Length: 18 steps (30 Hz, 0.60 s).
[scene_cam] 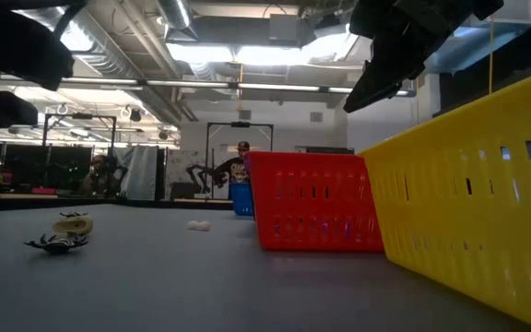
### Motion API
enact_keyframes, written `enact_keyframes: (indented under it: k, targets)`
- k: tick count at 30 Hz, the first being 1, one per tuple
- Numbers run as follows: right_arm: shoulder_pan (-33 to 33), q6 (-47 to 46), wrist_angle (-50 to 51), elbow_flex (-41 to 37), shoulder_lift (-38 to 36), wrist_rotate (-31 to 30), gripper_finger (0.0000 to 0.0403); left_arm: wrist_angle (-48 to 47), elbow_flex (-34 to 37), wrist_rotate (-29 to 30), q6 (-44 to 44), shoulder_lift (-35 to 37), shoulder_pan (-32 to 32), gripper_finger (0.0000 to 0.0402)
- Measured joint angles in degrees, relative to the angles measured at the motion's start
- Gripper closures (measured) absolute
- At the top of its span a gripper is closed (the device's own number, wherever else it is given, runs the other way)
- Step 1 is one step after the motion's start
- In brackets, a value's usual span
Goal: Sort Halloween decoration
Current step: Put the white bone toy into the blue bin
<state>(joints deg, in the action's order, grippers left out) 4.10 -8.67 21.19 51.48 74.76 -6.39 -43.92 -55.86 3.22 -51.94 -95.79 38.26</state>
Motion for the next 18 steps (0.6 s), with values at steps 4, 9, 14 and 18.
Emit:
enact_keyframes:
  k: [4, 9, 14, 18]
  targets:
    - [0.0, 0.0, -0.01, 0.0, 0.0, 0.0, 0.0269, -0.04, 0.0, 0.4, -0.07, 0.02, 0.67, 0.0219]
    - [0.0, 0.0, -0.01, 0.0, 0.0, -0.01, 0.0269, 0.4, 0.0, 1.82, -0.14, -0.73, 1.02, 0.0219]
    - [0.0, 0.0, -0.03, 0.0, 0.0, -0.02, 0.0269, 1.39, 0.0, 1.72, -0.02, -2.85, 1.1, 0.0219]
    - [0.0, 0.0, 0.0, 0.0, 0.0, -0.02, 0.0269, 1.31, -0.04, 1.67, -0.03, -3.66, 1.2, 0.0219]
